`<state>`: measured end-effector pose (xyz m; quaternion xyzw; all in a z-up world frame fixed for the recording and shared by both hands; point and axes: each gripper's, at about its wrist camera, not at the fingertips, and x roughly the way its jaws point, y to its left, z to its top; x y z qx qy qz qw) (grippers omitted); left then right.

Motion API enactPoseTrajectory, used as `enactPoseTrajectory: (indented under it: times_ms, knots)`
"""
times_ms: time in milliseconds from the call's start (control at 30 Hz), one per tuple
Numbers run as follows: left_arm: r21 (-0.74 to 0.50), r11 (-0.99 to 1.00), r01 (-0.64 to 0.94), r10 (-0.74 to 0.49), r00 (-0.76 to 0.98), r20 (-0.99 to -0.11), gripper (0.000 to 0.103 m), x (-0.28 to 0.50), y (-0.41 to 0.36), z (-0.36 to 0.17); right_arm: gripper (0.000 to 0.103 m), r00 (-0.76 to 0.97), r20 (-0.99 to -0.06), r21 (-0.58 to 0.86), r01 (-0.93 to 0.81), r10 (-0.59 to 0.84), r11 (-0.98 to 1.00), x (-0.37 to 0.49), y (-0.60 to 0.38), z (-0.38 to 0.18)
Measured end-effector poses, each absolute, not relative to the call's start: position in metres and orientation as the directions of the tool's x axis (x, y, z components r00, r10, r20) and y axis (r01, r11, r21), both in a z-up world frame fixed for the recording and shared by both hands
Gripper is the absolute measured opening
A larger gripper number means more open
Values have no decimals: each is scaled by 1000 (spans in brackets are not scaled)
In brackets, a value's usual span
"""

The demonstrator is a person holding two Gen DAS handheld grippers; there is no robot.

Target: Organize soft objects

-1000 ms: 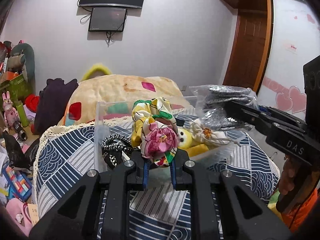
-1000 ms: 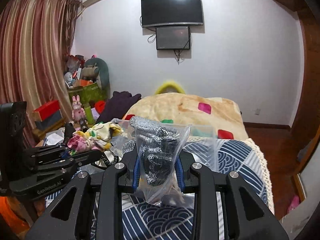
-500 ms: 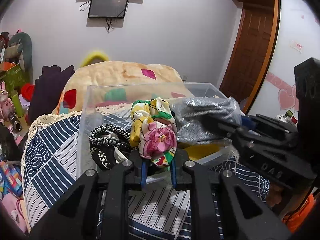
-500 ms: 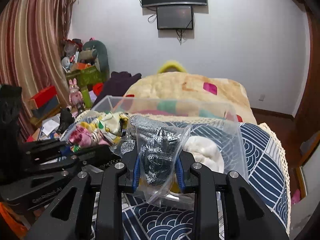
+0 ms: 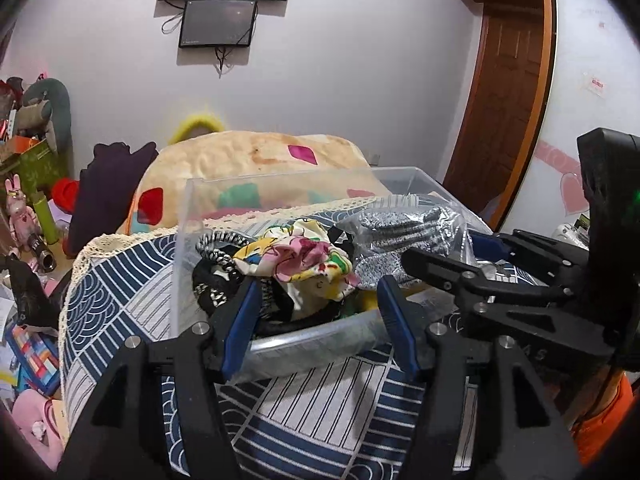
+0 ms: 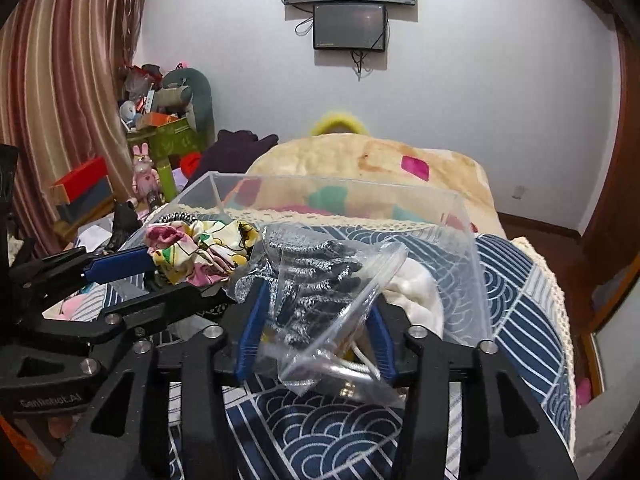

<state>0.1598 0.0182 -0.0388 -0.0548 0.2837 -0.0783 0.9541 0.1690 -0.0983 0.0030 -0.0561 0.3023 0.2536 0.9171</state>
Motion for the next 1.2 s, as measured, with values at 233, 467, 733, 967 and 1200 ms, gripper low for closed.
enactPoseTrajectory:
  times_ms: [233, 467, 733, 967, 1200]
  knots:
    - [-149, 982, 117, -174, 864, -472, 60, 133, 24, -21, 49, 712, -535, 63, -503, 455, 862, 154, -113, 20]
    - [-140, 981, 136, -181, 902, -392, 60, 104, 23, 8, 49, 751, -449, 58, -515, 483, 855, 130, -127, 48]
    - [-113, 983, 144, -172, 939, -298, 63, 69, 20, 33, 52, 780, -355, 63, -531, 516, 845, 103, -138, 70]
    - [-118, 985, 127, -152, 959, -240, 79, 48, 20, 38, 79, 811, -290, 43, -520, 508, 853, 84, -141, 76]
    - [-111, 988, 110, -130, 972, -198, 100, 34, 17, 37, 103, 839, -250, 38, -490, 483, 871, 78, -141, 75]
